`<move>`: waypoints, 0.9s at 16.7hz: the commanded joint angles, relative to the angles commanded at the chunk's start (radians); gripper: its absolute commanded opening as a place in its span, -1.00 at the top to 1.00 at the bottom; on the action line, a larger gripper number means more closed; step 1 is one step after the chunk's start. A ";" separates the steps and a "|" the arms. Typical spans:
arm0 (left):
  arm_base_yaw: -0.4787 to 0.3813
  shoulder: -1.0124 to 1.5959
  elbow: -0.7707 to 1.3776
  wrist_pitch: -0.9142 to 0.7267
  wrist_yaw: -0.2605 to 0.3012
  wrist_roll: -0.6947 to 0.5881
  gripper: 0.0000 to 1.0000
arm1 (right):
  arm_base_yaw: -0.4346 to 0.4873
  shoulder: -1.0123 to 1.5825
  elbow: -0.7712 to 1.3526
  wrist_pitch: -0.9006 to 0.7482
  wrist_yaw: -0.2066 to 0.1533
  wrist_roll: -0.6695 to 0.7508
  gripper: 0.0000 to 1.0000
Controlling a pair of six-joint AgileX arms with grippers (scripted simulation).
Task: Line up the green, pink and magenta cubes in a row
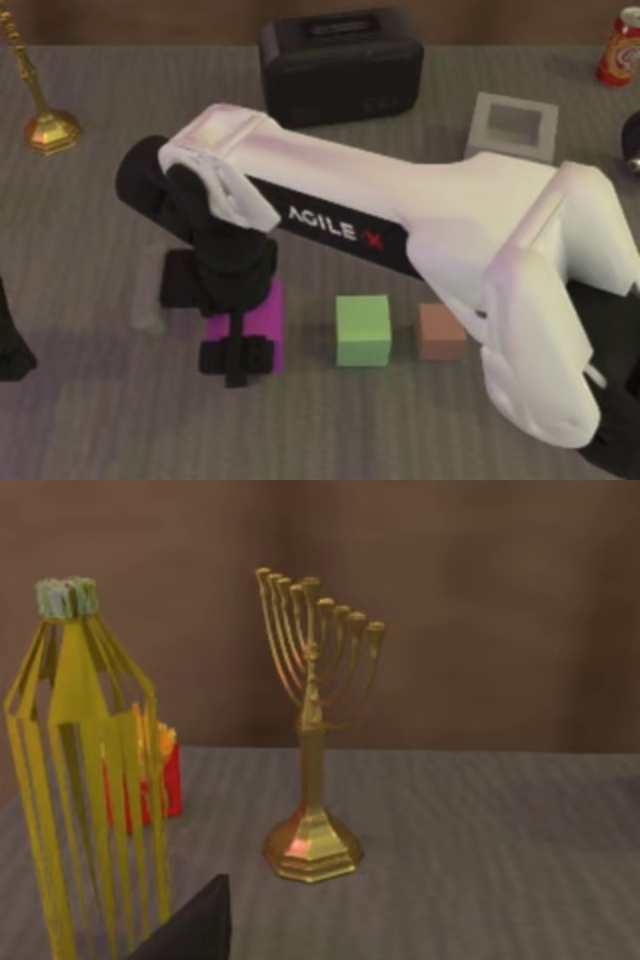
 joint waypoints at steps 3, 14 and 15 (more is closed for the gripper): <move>0.000 0.000 0.000 0.000 0.000 0.000 -1.00 | 0.000 0.000 0.000 0.000 0.000 0.000 0.40; 0.000 0.000 0.000 0.000 0.000 0.000 -1.00 | 0.000 0.000 0.000 0.000 0.000 0.000 -1.00; 0.000 0.000 0.000 0.000 0.000 0.000 -1.00 | 0.000 0.000 0.000 0.000 0.000 0.000 -1.00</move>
